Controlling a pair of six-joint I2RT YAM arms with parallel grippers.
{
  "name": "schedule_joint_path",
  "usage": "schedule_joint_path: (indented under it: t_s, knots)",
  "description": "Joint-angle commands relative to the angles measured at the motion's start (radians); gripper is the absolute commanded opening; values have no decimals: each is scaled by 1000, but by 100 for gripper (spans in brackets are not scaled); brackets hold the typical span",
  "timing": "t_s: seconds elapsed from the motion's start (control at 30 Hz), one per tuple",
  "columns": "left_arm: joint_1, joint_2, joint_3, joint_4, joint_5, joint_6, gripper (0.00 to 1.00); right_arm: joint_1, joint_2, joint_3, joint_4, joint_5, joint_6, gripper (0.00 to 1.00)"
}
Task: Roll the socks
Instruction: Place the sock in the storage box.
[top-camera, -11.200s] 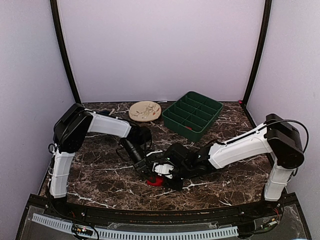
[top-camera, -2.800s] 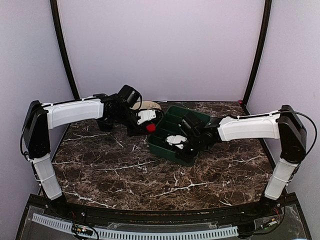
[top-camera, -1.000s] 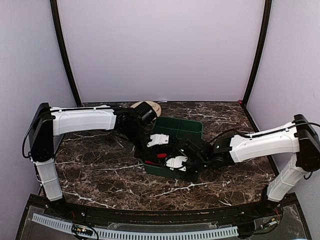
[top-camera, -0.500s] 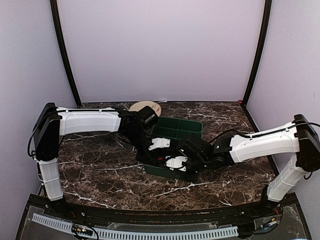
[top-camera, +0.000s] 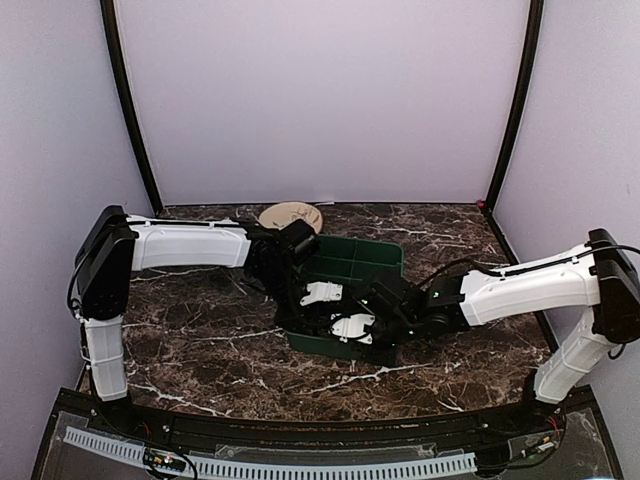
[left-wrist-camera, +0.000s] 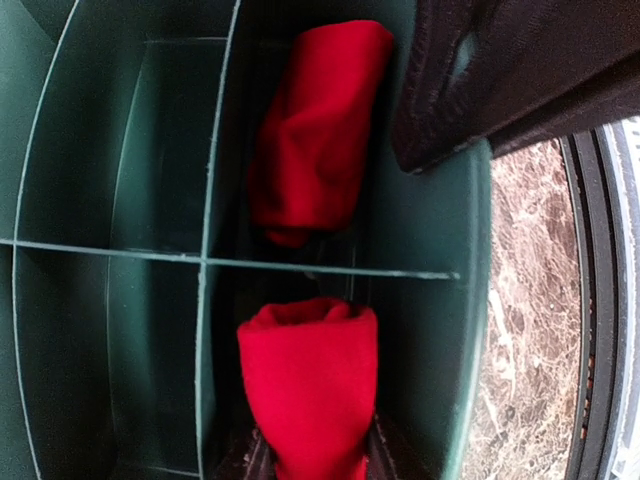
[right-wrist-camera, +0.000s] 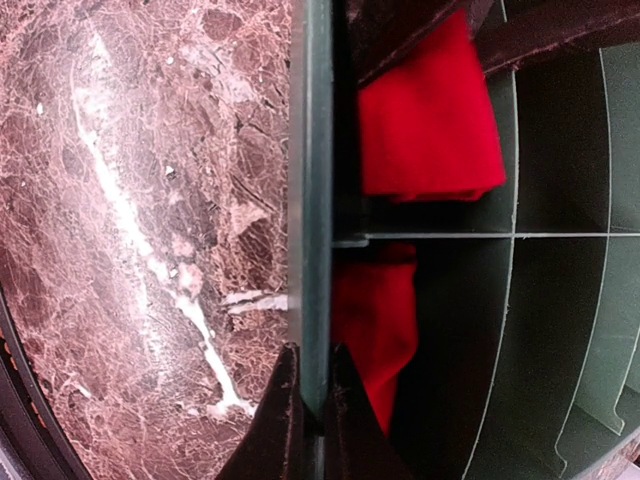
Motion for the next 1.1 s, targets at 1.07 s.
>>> schedule_joint_path:
  t_s: [1.07]
  knots:
    - [-8,-144,168,-168,-193,-85,42,1,-42,12,60,101,41,39]
